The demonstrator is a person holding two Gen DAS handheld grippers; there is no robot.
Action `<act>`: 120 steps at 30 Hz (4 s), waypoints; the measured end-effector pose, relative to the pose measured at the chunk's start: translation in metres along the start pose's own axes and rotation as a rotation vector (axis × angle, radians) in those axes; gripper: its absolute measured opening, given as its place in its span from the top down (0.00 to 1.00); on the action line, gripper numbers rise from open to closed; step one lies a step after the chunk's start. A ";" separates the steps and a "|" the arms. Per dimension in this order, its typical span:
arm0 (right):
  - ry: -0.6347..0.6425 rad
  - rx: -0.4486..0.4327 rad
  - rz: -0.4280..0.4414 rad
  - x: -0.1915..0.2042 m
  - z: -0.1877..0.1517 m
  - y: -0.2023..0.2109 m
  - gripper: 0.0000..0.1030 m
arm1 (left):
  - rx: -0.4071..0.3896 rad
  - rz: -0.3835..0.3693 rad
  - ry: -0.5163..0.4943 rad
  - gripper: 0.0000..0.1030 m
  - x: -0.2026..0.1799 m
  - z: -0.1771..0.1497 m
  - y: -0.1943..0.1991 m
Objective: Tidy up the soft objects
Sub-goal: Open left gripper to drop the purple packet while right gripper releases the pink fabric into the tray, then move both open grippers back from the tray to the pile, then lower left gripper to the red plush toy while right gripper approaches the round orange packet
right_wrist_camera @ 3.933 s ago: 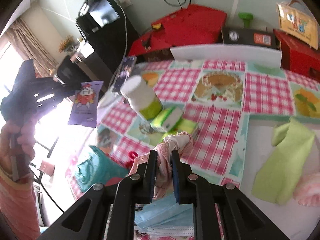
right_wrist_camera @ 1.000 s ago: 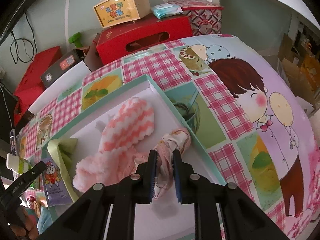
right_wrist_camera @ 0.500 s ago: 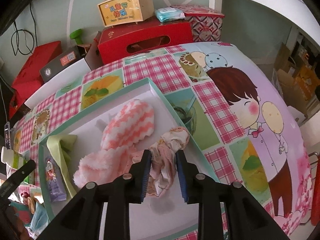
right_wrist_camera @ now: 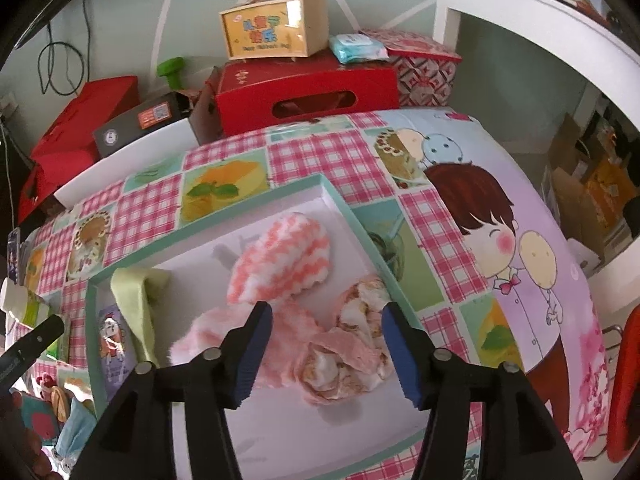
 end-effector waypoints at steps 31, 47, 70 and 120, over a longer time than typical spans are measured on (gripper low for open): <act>0.098 -0.161 0.160 0.080 0.013 0.040 0.00 | -0.278 0.069 0.075 0.06 0.073 0.038 0.076; 0.284 -0.134 0.323 0.199 -0.023 0.053 0.00 | -0.275 0.130 0.193 0.06 0.157 0.030 0.110; 0.700 0.066 0.456 0.328 -0.142 0.032 0.00 | 0.252 0.044 -0.044 0.06 0.177 -0.008 0.048; 0.741 0.159 0.580 0.357 -0.174 0.030 0.43 | 0.599 0.054 -0.168 0.49 0.118 -0.055 -0.048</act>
Point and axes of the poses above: each gripper's, at about its wrist camera, not at the fingertips, and y roughly against the way its jaws point, x to its left, z to its top, the point moved 10 cm from there along -y, roughly the way its jaws point, and after that the axes turned 4 degrees about -z, right-handed, at the moved point
